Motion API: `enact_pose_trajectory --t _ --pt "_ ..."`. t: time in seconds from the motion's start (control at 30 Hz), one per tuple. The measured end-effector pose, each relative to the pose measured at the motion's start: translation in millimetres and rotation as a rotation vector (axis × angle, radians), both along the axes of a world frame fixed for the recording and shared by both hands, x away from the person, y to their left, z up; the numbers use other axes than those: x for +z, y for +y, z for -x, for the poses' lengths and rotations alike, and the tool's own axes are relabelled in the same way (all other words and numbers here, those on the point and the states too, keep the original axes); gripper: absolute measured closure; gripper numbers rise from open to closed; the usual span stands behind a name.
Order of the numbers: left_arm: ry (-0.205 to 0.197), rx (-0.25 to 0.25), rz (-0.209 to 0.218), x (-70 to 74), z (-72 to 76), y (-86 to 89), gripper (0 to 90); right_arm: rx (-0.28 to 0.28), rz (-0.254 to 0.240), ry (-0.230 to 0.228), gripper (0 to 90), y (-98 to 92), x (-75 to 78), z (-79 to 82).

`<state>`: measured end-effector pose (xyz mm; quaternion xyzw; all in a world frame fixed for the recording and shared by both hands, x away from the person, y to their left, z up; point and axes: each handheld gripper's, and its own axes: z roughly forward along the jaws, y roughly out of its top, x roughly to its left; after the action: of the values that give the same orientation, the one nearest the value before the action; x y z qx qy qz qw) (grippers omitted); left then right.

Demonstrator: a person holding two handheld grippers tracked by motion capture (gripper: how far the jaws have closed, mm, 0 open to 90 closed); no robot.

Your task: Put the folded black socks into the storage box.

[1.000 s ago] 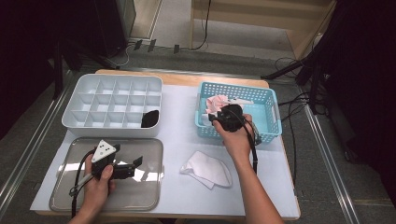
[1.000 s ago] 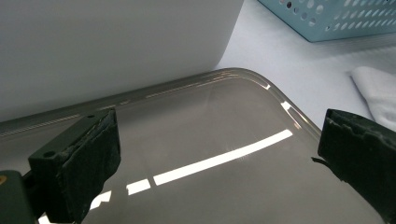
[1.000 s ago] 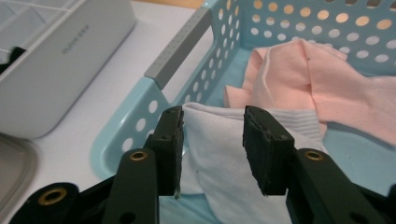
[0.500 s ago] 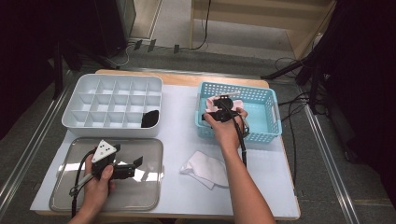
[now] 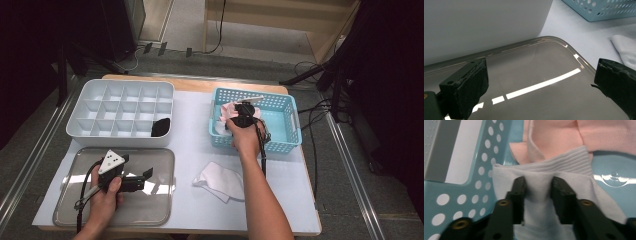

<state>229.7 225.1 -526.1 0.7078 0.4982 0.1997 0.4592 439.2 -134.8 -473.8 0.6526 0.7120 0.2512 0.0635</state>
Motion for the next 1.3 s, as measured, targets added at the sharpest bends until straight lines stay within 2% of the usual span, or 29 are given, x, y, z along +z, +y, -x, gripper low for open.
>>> enact_pose_trajectory --t 0.03,0.1,0.17,0.23,0.33,0.53,0.57,0.63,0.67,0.73,0.8,0.9,1.0,1.07,1.13,1.23,1.3 --pt "0.000 0.000 0.001 0.0 0.0 0.1 0.0 0.005 -0.005 -0.003 78.0 -0.6 0.4 0.4" --pt "-0.001 -0.001 0.002 -0.1 -0.1 0.3 0.0 0.006 -0.001 -0.021 86.9 -2.0 1.9 2.5" --pt "0.001 -0.001 0.005 -0.1 -0.2 0.3 0.0 0.011 0.005 -0.037 88.2 -3.6 3.7 4.4" --pt "0.001 -0.001 0.005 -0.1 -0.2 0.2 0.0 0.009 0.043 -0.069 88.5 -7.8 6.6 6.7" --pt "0.002 -0.001 0.003 -0.1 -0.2 0.2 0.0 -0.023 0.033 -0.112 88.6 -19.7 13.6 9.9" --pt "0.001 0.000 0.002 -0.2 -0.5 -0.1 0.0 -0.126 0.044 -0.255 88.6 -54.1 32.8 16.4" --pt "0.001 0.000 0.002 -0.2 -0.5 -0.2 0.0 -0.135 0.036 -0.283 88.6 -58.8 35.7 17.6" --pt "0.000 0.002 0.001 -0.3 -0.5 -0.4 0.0 -0.159 0.050 -0.327 88.6 -67.3 40.5 20.1" --pt "0.000 0.002 0.001 -0.3 -0.5 -0.4 0.0 -0.159 0.034 -0.359 88.6 -71.0 42.6 21.4" --pt "-0.003 0.004 0.000 -0.4 -0.6 -0.6 0.0 -0.164 0.028 -0.379 88.6 -74.7 45.0 23.5" --pt "-0.002 0.003 -0.002 -0.3 -0.6 -0.6 0.0 -0.122 -0.005 -0.366 88.3 -73.9 42.4 22.2" --pt "-0.002 0.004 -0.002 -0.2 -0.4 -0.7 0.0 -0.102 -0.001 -0.328 87.7 -68.1 35.2 17.5" --pt "-0.001 0.004 0.000 -0.1 -0.3 -0.3 0.0 -0.088 -0.017 -0.263 86.4 -62.7 27.9 9.1" --pt "0.000 0.002 0.001 -0.1 -0.3 0.0 0.0 -0.075 0.010 -0.241 82.4 -58.5 25.9 3.8" --pt "0.000 0.002 0.003 -0.2 -0.5 0.0 0.0 -0.037 0.010 -0.196 72.8 -53.4 25.6 -2.5" --pt "0.000 0.001 0.004 -0.2 -0.5 0.2 0.0 -0.001 0.066 -0.147 61.2 -46.7 26.1 -11.9" --pt "-0.001 0.002 0.005 -0.1 -0.4 0.2 0.0 0.003 0.090 -0.134 56.1 -44.5 24.4 -18.2"
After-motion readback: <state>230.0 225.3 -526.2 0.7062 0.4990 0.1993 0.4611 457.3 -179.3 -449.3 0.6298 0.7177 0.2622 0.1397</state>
